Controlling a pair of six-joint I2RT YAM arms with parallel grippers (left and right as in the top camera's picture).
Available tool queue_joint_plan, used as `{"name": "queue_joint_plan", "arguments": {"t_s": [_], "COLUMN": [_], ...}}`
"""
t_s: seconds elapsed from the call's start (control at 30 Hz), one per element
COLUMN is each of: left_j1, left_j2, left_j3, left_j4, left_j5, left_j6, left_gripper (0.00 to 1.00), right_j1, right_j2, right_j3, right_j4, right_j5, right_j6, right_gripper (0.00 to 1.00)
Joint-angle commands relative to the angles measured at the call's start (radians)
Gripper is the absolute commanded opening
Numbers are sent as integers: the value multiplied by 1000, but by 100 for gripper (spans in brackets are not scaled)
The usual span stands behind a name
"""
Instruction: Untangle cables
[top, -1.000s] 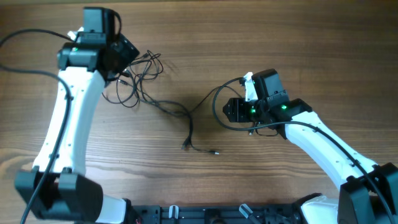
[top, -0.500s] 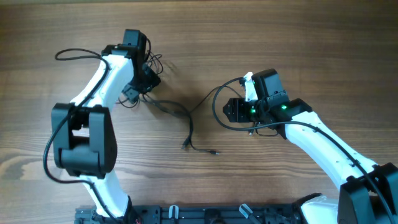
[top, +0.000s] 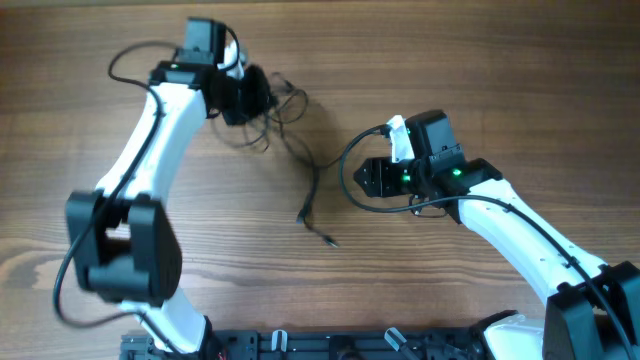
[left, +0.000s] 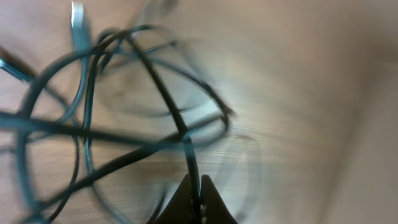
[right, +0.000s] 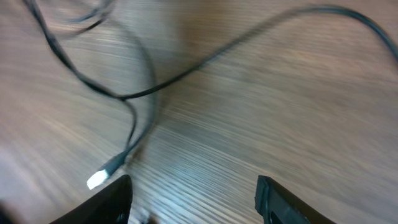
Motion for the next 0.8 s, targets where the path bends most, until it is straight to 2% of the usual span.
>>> {"name": "queue_joint_plan", "arguments": {"t_s": [0.0,0.13,0.3,0.43,0.53,0.77], "left_j1": [-3,-1,-18,-82,-172,-267], "left_j2": [-210,-330,-325,-323,-323,-323], "left_j3": [68,68,67,65,65,65], "left_j4": [83,137,99,57,58,57], "left_j5": [262,274,268,157,110,71], "left_j6": [102,102,102,102,102,99], "left_gripper": [4,4,4,4,4,4], "right_j1": [2,0,-13,-13,-13,-13], "right_j2": [9,-38,-206,-310,-321,-321], "right_j3": [2,2,9,9,9,9], "right_j4": [99,198,223,264,336,416], "right_j5": [-233,-267,-261,-348,-426,-380], "right_j6": [-75,-68,-68,-71,-69,-93], "right_gripper": [65,66,68,70,70,70]}}
